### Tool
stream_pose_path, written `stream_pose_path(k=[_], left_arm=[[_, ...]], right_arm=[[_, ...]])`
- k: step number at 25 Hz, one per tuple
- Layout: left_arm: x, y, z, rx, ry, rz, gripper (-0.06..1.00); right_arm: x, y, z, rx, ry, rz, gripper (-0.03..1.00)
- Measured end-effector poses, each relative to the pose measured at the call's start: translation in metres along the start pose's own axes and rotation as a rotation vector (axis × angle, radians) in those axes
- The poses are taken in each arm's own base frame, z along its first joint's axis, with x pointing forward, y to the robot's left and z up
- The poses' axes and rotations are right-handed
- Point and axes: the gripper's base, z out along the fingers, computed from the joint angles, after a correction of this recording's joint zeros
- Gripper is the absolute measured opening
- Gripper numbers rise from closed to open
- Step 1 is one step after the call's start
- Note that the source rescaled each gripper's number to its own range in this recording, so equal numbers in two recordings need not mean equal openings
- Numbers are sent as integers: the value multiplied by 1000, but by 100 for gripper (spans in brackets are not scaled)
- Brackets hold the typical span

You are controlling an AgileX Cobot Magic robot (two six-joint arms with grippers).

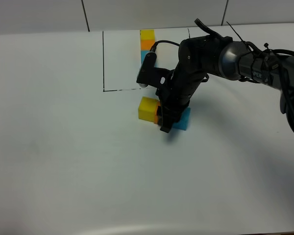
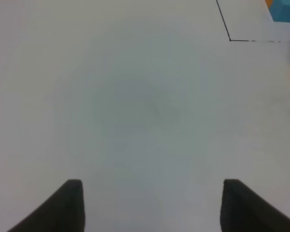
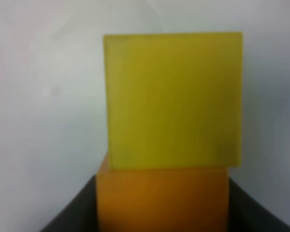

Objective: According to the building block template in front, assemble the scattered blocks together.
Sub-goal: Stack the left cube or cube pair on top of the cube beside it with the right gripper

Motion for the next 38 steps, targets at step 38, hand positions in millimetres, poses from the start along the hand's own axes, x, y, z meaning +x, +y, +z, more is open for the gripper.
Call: stream_pose_path(k=[38], left_arm=[[0, 0, 0, 0, 0, -1, 35]], right_arm=[[-13, 23, -3, 226, 49, 1161, 1]])
